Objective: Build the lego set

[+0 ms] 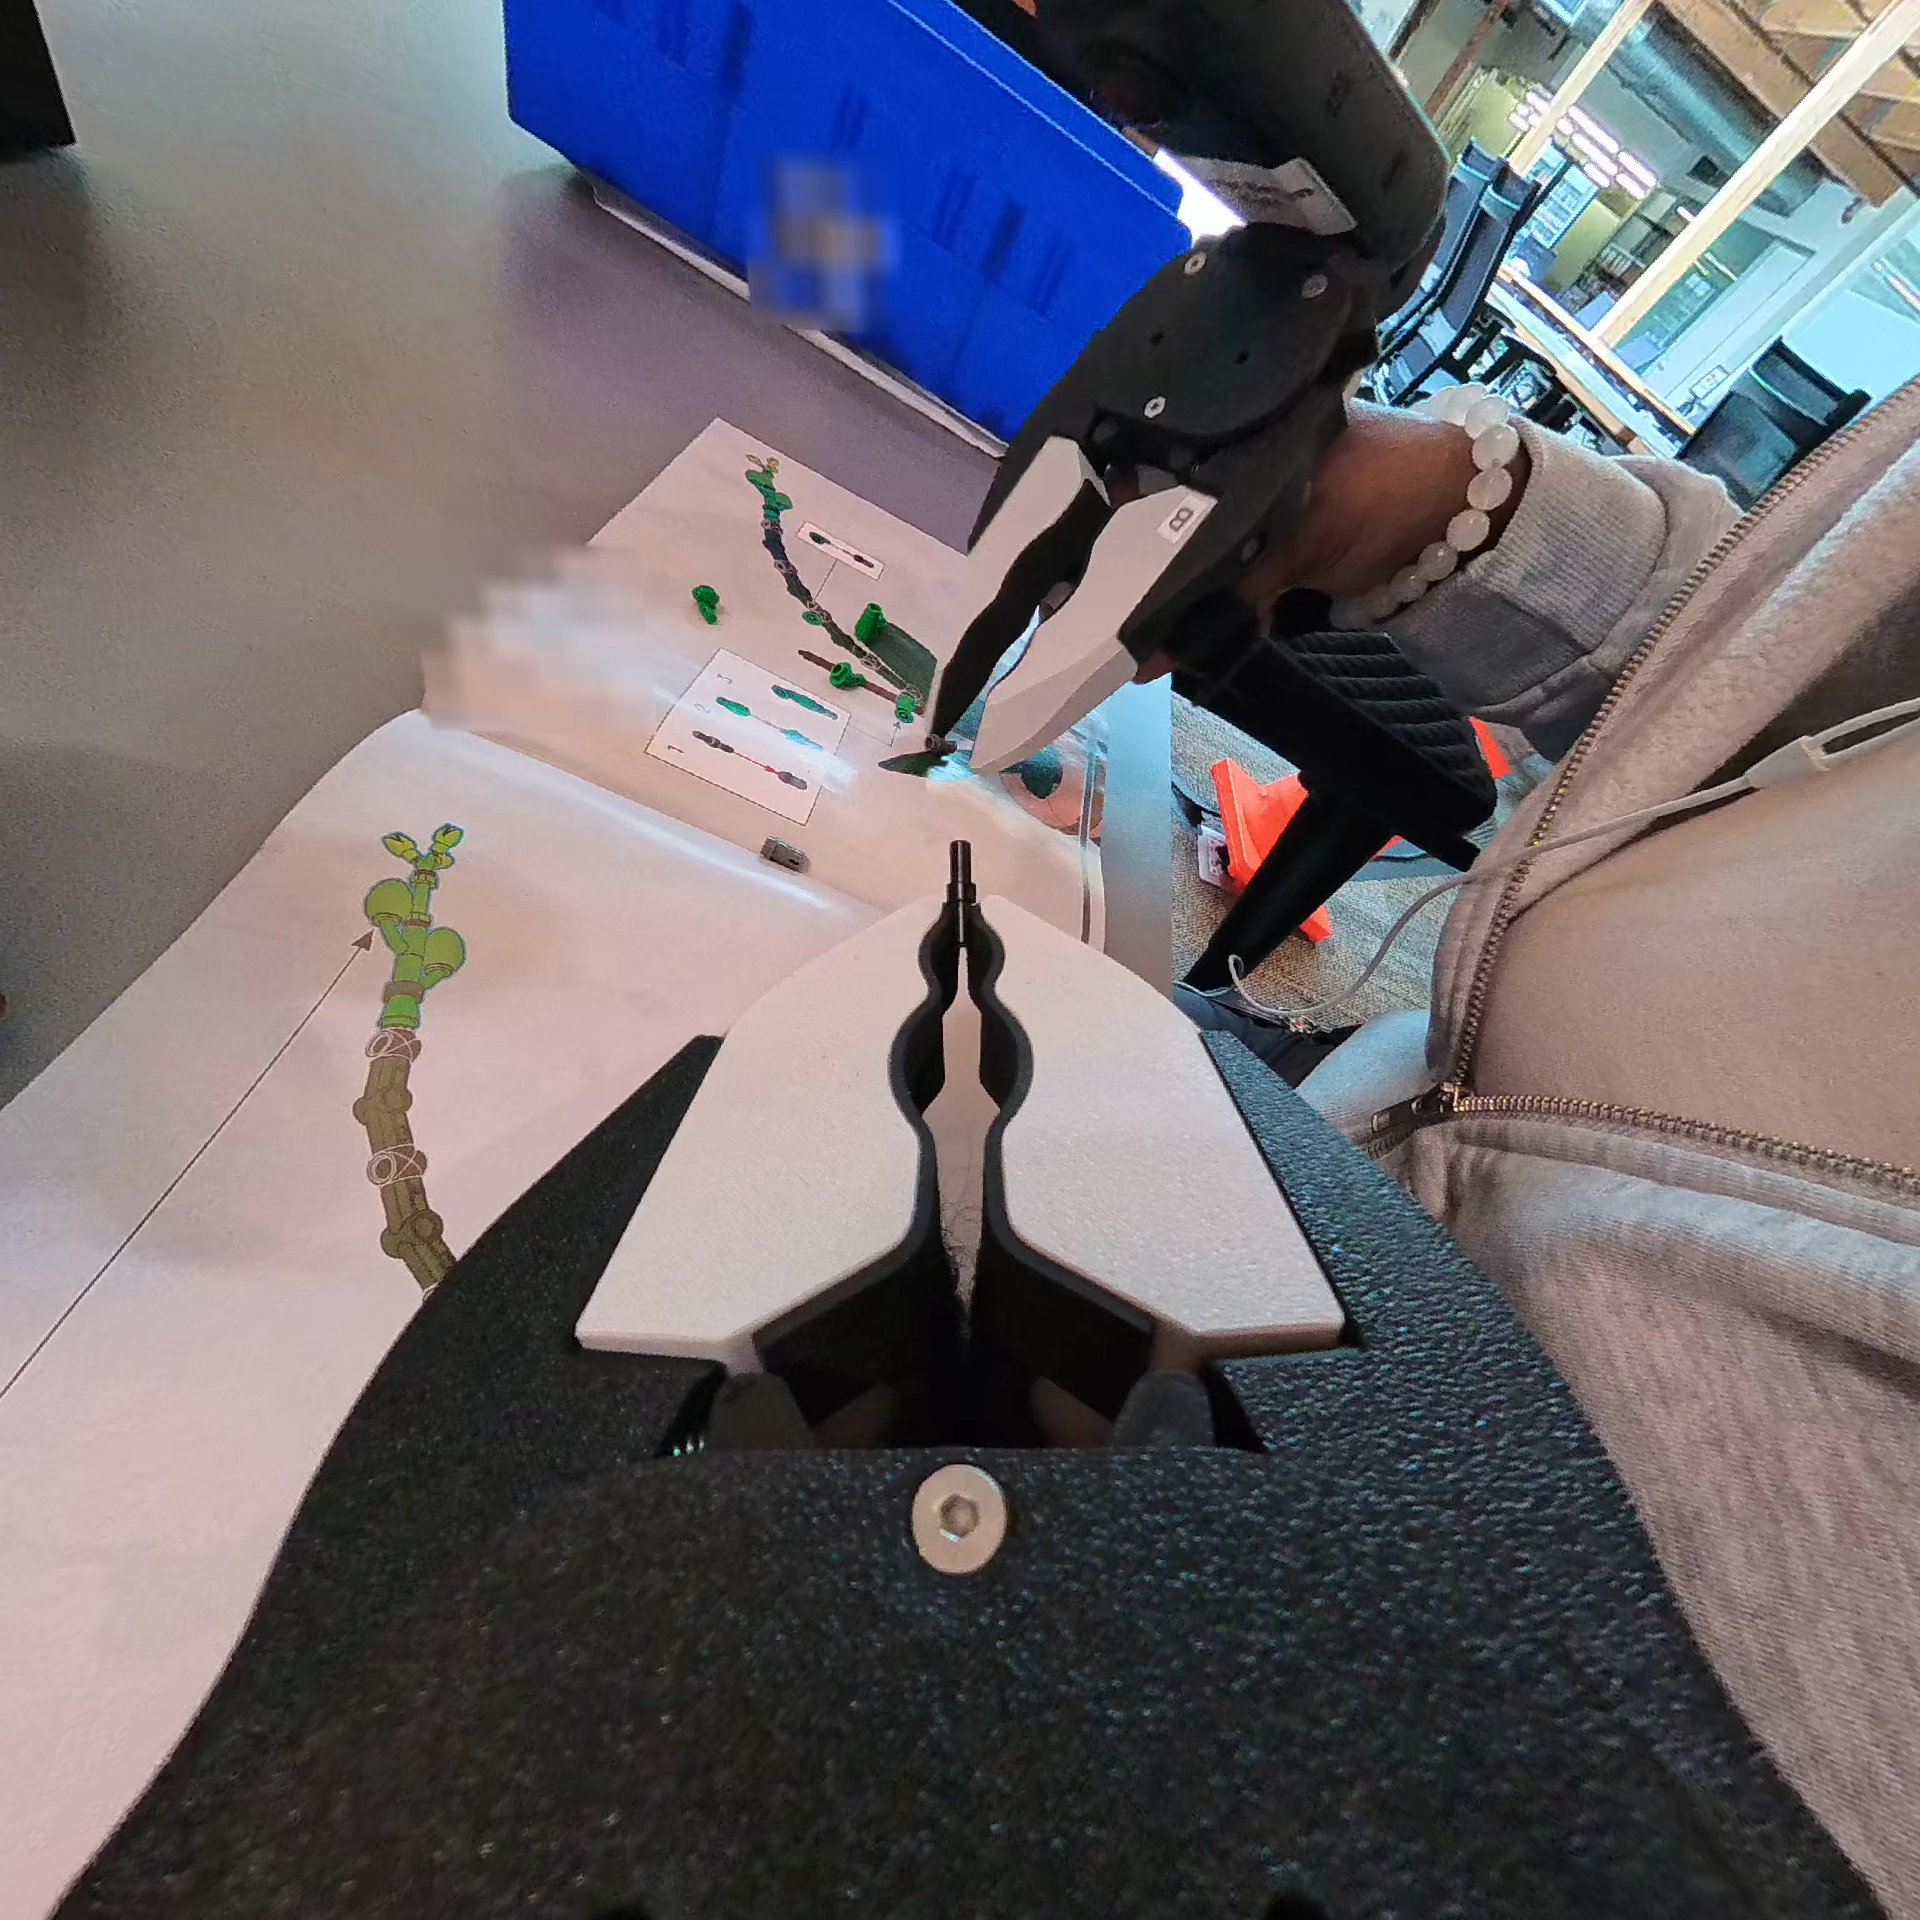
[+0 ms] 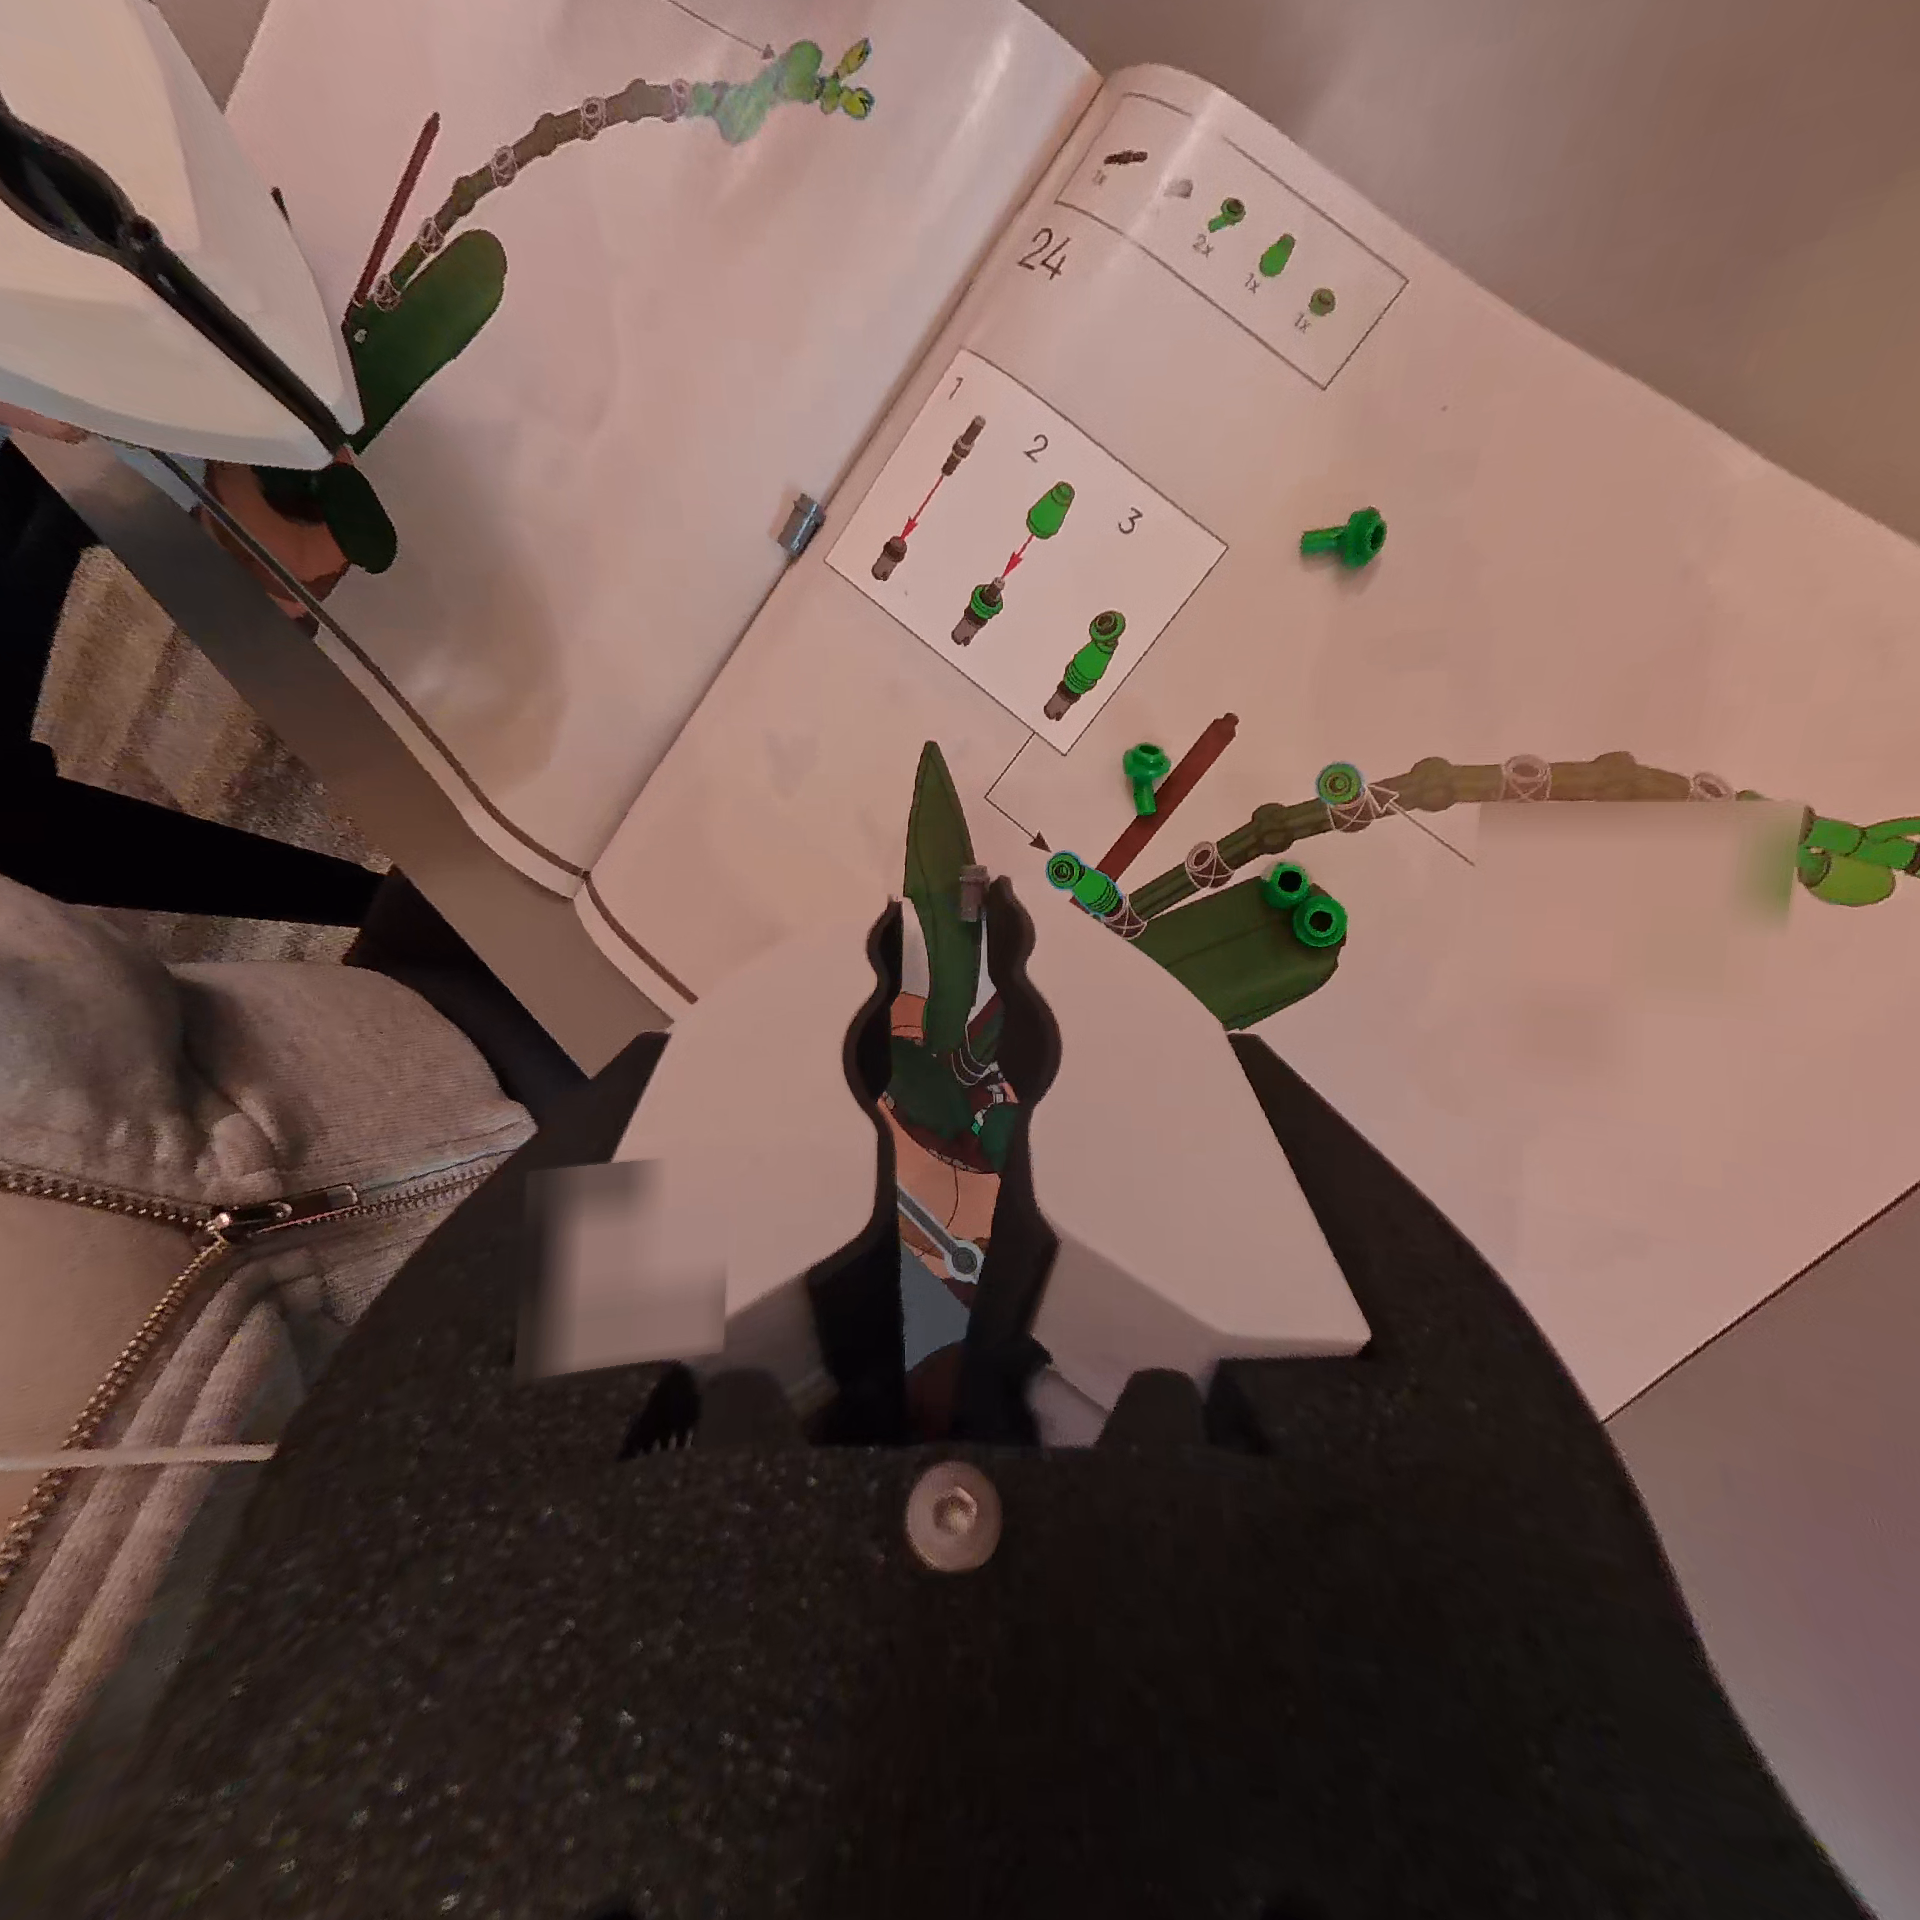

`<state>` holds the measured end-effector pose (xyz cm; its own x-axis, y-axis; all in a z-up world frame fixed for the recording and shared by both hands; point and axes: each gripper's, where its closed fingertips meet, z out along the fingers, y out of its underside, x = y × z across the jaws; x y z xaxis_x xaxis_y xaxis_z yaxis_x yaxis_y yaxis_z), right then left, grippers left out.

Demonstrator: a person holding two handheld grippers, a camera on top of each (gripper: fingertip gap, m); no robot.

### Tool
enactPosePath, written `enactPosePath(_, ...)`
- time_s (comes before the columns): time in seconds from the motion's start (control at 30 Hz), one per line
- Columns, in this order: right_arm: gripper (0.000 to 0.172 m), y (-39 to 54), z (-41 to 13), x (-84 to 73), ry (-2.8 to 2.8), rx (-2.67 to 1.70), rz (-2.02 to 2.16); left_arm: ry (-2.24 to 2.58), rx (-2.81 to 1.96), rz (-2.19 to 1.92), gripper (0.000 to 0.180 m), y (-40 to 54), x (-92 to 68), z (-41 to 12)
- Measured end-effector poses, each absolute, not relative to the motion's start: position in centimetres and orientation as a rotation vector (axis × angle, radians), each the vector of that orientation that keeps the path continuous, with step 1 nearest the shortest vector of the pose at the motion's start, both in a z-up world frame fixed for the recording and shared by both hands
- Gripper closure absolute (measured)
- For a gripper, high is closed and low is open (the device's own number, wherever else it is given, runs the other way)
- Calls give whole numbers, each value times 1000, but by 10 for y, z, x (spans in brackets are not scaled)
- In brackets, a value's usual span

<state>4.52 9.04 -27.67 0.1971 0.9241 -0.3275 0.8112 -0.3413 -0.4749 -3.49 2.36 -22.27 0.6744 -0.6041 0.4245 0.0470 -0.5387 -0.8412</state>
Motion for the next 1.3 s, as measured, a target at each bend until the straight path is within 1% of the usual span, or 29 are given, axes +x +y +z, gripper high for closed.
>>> enactPosePath(0.13, 163, 93, -278, 46, -1720, -2222, 763, 428, -1977, -903, 180, 23, -36, -223)
enactPosePath(0.27, 164, 93, -279, 46, -1780, -2169, 736, 427, -1978, -906, 180, 23, -36, -224)
enactPosePath(0.4, 160, 96, -278, 44, -1790, -2164, 708, 428, -1977, -904, 180, 24, -36, -223)
enactPosePath(0.57, 165, 100, -280, 44, -1815, -2129, 621, 429, -1977, -910, 180, 24, -35, -224)
enactPosePath(0.87, 165, 99, -280, 44, -2004, -2115, 390, 432, -1977, -910, 180, 23, -35, -224)
enactPosePath(1.03, 168, 97, -280, 43, -2092, -2076, 381, 456, -1988, -892, 180, 23, -33, -227)
enactPosePath(1.13, 168, 96, -281, 42, -2141, -1986, 420, 470, -2001, -870, 180, 22, -32, -229)
enactPosePath(1.3, 169, 97, -280, 38, -2195, -1697, 525, 536, -2044, -794, 180, 22, -28, -237)
